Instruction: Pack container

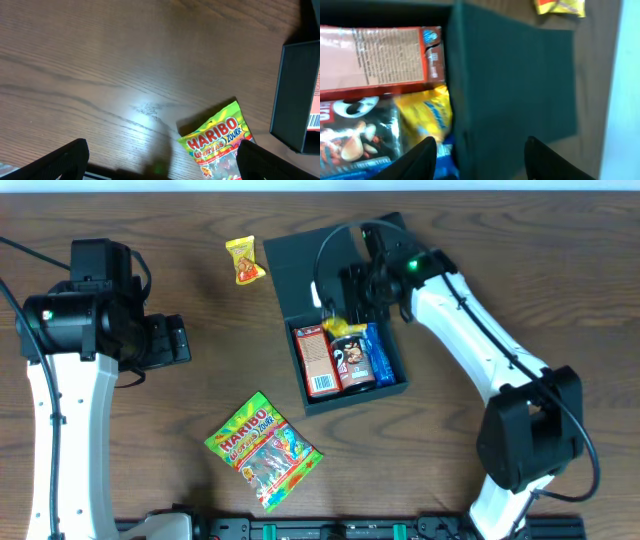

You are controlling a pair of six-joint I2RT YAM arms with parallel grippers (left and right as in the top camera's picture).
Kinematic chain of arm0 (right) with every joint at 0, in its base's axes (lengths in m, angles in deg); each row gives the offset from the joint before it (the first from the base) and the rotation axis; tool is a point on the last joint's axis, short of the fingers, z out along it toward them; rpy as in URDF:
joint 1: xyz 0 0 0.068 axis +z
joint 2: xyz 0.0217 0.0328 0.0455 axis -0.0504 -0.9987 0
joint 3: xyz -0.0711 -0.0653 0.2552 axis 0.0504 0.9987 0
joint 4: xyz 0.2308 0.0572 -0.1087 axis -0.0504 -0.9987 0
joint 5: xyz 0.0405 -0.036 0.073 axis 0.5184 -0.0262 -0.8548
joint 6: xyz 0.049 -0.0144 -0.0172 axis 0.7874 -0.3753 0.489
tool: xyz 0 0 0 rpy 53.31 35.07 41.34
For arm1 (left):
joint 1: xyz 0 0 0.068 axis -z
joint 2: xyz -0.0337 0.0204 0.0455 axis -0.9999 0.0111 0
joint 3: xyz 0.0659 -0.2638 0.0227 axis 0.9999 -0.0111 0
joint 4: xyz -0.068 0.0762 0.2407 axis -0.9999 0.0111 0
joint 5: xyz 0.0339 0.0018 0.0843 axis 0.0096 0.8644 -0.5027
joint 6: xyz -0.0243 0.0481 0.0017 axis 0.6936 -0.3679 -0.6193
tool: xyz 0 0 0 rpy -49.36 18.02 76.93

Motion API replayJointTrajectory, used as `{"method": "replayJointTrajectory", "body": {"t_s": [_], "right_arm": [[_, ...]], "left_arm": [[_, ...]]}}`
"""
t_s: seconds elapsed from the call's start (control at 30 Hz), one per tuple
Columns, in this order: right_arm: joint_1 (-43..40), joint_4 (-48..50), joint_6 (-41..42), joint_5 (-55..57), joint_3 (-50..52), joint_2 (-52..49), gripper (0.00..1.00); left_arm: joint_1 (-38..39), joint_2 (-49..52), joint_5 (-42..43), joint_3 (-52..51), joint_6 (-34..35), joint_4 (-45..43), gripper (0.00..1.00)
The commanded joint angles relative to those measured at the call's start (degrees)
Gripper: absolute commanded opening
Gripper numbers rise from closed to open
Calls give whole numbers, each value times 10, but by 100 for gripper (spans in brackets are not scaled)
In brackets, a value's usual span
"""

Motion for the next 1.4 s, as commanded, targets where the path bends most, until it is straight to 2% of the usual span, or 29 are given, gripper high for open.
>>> {"method": "replayJointTrajectory", "body": {"t_s": [0.0,0.1,0.3,0.47,0.77,0.93,1.07,1.23,1.37], "right_arm": [[3,-16,64,7,-35,-5,43],[3,-25,125,33,-39,-5,1],[2,-29,330,32,-39,-5,2],[7,-25,416,-9,-39,2,1],[18,-33,687,66,-40,52,2],[1,-52,735,85,-39,118,2],[-32,-98,812,204,-37,184,1],[-85,-153,807,217,-14,269,2],[-124,-152,807,217,55,352,8]], "left_arm": [[-3,0,-3,1,9,1,95],[-3,0,-3,1,9,1,95],[-3,0,-3,1,9,1,95],[-3,0,-3,1,9,1,95],[-3,0,-3,1,9,1,95],[-3,0,-3,1,9,1,95],[-3,0,-3,1,9,1,95],[-3,0,-3,1,9,1,95],[-3,0,-3,1,9,1,95]]}}
